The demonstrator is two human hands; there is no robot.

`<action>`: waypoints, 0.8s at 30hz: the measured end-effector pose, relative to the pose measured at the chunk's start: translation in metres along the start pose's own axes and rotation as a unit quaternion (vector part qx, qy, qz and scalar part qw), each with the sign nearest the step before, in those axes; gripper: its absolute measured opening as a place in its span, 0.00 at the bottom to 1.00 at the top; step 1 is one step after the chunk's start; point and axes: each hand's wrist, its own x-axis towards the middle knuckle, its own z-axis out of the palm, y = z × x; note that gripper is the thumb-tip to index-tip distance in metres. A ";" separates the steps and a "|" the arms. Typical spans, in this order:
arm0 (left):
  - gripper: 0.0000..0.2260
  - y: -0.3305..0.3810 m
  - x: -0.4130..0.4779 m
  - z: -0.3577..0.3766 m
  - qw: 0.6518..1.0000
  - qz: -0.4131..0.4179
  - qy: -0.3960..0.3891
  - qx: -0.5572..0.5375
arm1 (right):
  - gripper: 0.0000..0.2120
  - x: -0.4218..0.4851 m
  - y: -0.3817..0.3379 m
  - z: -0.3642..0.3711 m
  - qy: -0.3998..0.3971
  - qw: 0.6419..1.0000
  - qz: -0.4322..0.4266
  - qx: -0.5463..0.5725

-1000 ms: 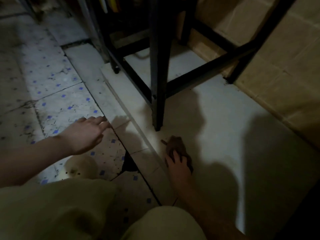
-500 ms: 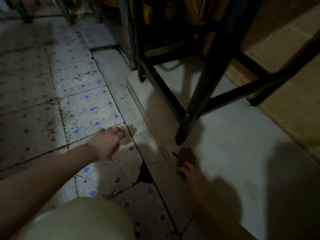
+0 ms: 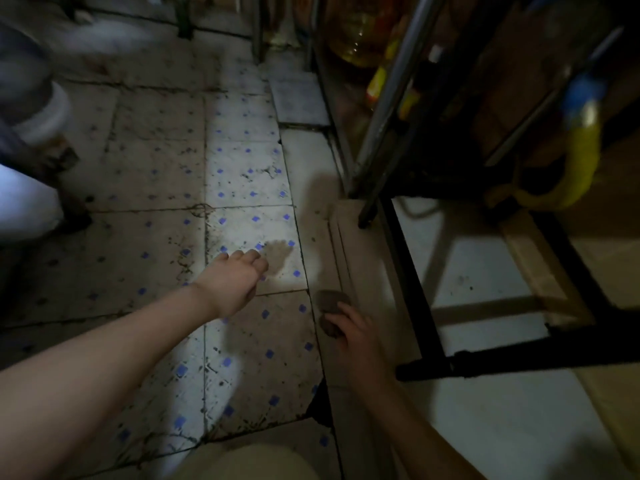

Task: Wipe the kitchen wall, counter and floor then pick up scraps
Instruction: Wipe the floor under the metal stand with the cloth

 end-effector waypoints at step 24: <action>0.18 -0.004 -0.133 -0.378 0.991 -0.037 0.029 -0.126 | 0.25 -0.068 -0.273 -0.321 0.023 0.993 -0.074 -0.090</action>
